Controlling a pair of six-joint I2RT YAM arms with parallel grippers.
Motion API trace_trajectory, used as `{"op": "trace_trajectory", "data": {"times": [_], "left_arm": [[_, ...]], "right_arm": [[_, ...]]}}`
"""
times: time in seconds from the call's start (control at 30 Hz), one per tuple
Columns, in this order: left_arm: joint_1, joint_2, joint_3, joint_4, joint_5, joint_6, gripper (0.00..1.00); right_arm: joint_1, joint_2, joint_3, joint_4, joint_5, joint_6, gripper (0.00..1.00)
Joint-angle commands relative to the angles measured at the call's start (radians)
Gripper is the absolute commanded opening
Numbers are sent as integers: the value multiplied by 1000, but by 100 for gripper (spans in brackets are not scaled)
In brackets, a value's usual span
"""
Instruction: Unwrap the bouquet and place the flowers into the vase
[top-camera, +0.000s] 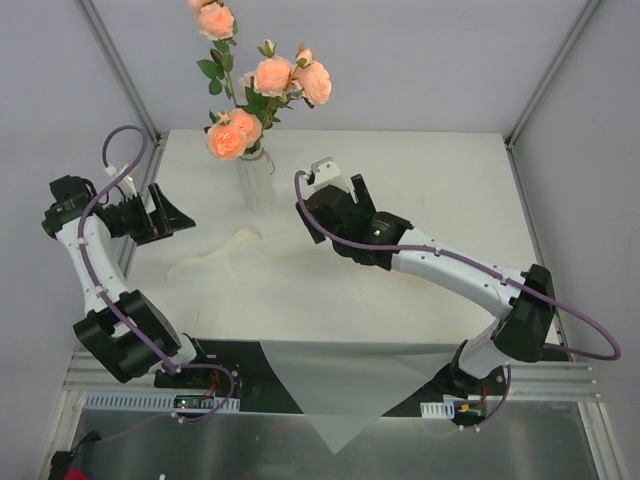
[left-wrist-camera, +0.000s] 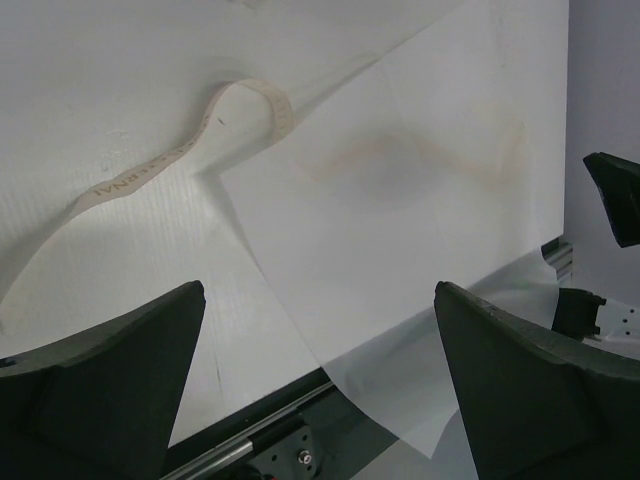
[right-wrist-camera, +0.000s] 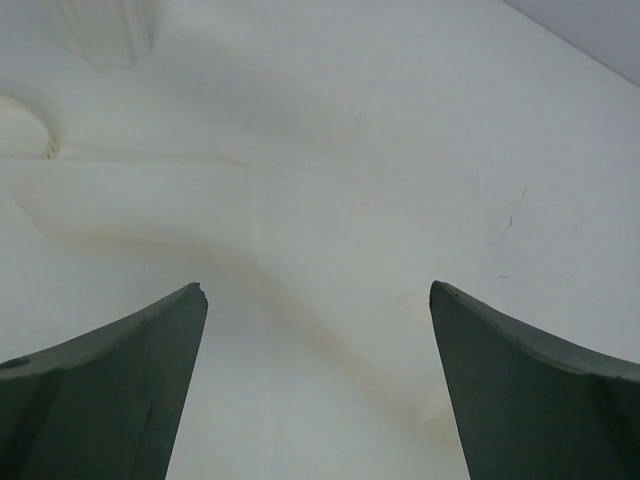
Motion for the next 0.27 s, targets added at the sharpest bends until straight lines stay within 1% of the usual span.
{"op": "trace_trajectory", "data": {"times": [0.0,0.2,0.23], "left_arm": [[-75,-56,-31,91,-54,-47,99],[-144,-50,-52,157,-111,-93,99],[-158,-47,-54,167,-121,-101,99]], "right_arm": [[3,-64,-2,-57,-57,15,96],[-43,-92,-12,-65,-138,0,96],[-54,-112,-22,-59,-187,-2,96]]}}
